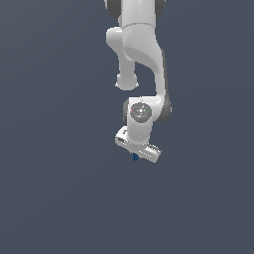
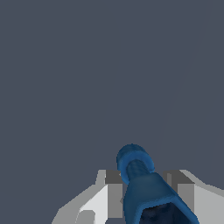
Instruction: Pick up the object and move it to a goal position.
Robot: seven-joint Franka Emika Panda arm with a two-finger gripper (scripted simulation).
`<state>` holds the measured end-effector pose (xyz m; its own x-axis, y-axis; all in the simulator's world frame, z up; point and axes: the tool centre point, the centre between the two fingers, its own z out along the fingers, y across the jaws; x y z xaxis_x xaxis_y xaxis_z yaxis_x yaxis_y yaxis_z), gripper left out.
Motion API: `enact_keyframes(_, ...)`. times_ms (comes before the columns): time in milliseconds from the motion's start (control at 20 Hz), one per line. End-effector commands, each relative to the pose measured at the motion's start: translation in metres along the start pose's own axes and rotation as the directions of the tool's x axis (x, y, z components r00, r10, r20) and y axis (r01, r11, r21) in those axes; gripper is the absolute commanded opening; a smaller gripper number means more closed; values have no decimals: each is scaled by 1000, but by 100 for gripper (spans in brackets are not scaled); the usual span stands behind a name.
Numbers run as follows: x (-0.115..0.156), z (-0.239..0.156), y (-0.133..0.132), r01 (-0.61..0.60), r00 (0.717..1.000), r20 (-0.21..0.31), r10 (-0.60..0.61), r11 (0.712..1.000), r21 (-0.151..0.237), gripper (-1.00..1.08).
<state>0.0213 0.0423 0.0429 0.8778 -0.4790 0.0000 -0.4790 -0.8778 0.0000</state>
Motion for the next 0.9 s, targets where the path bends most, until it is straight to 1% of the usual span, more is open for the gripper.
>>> enact_keyframes(0, 0, 0, 0, 0, 1000, 0, 0, 1000, 0, -100)
enact_keyframes(250, 0, 0, 1, 0, 1000, 0, 0, 1000, 0, -100)
enact_keyframes(450, 1, -1, 13, 0, 1000, 0, 0, 1000, 0, -100)
enact_keyframes(650, 4, -3, 37, 0, 1000, 0, 0, 1000, 0, -100)
enact_keyframes(850, 8, -5, 72, 0, 1000, 0, 0, 1000, 0, -100)
